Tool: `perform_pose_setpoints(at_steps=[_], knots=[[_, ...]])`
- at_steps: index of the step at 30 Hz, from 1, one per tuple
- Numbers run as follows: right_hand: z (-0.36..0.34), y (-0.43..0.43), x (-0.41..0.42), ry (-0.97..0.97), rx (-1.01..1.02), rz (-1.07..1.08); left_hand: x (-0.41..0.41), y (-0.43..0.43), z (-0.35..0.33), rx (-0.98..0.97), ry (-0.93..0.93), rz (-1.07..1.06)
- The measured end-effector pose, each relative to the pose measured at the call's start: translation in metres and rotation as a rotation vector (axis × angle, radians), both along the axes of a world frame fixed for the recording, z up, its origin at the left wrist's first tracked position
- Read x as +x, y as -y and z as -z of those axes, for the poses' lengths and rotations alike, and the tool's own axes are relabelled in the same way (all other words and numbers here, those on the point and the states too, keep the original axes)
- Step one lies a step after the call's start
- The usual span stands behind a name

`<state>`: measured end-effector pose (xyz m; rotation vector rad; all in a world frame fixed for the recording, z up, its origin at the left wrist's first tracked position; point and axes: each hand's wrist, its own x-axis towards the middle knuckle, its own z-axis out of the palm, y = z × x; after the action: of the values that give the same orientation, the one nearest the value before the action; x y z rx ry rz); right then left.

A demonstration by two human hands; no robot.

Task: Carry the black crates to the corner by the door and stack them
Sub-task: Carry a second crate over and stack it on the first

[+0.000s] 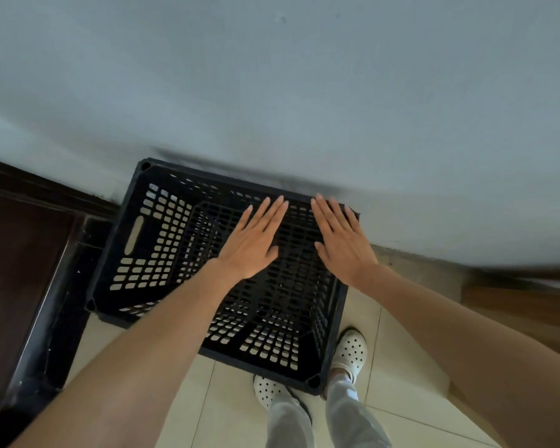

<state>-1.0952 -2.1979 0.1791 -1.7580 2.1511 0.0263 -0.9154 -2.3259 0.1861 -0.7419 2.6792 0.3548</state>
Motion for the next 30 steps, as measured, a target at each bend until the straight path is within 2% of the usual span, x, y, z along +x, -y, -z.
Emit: perform_pose_setpoints(at_steps=[5,11,14,19,23,26,30], knots=[[-0.011,0.053,0.041,0.04,-0.03,-0.15,0.085,0.033,0.001,-0.013,-0.006,-0.187],[-0.015,0.142,0.118,0.082,-0.033,-0.232,0.157,0.096,0.002,-0.156,-0.039,-0.46],[-0.012,0.191,0.162,0.075,-0.025,-0.286,0.194,0.118,0.006,-0.106,-0.068,-0.616],[0.001,0.263,0.234,0.021,0.011,-0.378,0.248,0.135,0.028,-0.022,-0.066,-0.759],[0.014,0.294,0.281,-0.061,0.025,-0.524,0.255,0.135,0.039,0.091,-0.156,-0.787],[0.025,0.294,0.297,-0.118,0.084,-0.547,0.253,0.132,0.043,0.132,-0.167,-0.828],[0.026,0.294,0.294,-0.064,0.089,-0.551,0.252,0.132,0.047,0.142,-0.16,-0.825]])
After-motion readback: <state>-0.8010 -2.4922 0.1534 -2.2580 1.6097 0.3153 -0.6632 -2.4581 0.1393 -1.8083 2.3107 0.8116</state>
